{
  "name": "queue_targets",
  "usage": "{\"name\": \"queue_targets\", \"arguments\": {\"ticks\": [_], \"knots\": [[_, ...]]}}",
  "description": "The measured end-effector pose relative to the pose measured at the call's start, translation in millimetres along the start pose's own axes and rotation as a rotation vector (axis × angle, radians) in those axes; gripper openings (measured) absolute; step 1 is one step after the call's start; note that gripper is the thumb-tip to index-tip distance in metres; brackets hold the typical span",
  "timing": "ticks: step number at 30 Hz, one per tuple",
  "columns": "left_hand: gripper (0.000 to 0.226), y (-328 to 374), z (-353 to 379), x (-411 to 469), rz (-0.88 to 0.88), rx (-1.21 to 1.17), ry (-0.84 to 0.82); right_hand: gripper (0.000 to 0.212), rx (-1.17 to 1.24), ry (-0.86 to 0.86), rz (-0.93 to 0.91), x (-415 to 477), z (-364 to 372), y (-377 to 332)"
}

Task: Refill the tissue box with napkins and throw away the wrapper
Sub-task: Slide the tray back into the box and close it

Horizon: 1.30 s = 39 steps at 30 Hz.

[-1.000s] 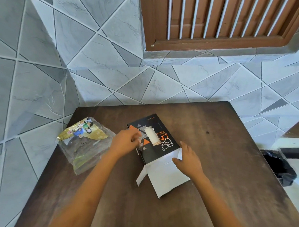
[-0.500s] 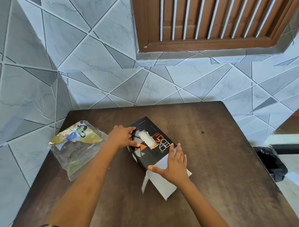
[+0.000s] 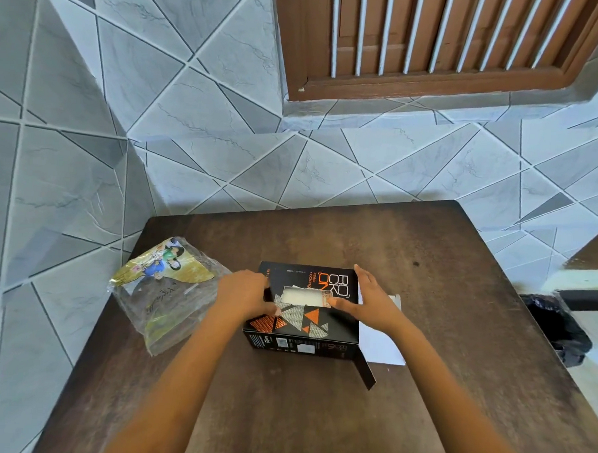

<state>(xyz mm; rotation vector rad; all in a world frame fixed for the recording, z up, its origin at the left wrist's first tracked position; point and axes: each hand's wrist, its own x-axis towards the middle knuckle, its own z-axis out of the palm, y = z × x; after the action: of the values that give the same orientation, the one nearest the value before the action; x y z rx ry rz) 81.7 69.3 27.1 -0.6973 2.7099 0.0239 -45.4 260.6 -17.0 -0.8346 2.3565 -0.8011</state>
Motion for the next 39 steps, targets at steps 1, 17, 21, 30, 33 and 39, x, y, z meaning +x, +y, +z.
{"name": "queue_targets", "arguments": {"ticks": [1, 17, 21, 30, 33, 39], "knots": [[0.082, -3.9, 3.5, 0.3, 0.043, -0.103, -0.083, 0.101, 0.016, -0.025, -0.005, -1.9, -1.6, 2.7], [0.119, 5.1, 23.2, 3.8, 0.073, -0.114, -0.123, 0.13, -0.366, -0.273, -0.048, -14.6, -10.8, 18.5], [0.117, 2.8, 25.3, 1.9, 0.08, -0.13, -0.11, 0.121, -0.473, -0.196, -0.113, -16.2, -10.6, 24.9], [0.115, 1.6, 26.5, -0.2, 0.084, -0.145, -0.093, 0.11, -0.338, 0.058, -0.103, -3.8, -3.3, 26.7], [0.115, 2.7, 25.3, -2.2, 0.071, -0.159, -0.093, 0.103, -0.115, 0.116, -0.084, -7.8, 3.2, 25.9], [0.115, 12.8, 28.2, -5.7, -0.015, -0.244, -0.109, 0.05, 0.546, 0.295, 0.013, -3.1, 33.1, 40.4]]}}
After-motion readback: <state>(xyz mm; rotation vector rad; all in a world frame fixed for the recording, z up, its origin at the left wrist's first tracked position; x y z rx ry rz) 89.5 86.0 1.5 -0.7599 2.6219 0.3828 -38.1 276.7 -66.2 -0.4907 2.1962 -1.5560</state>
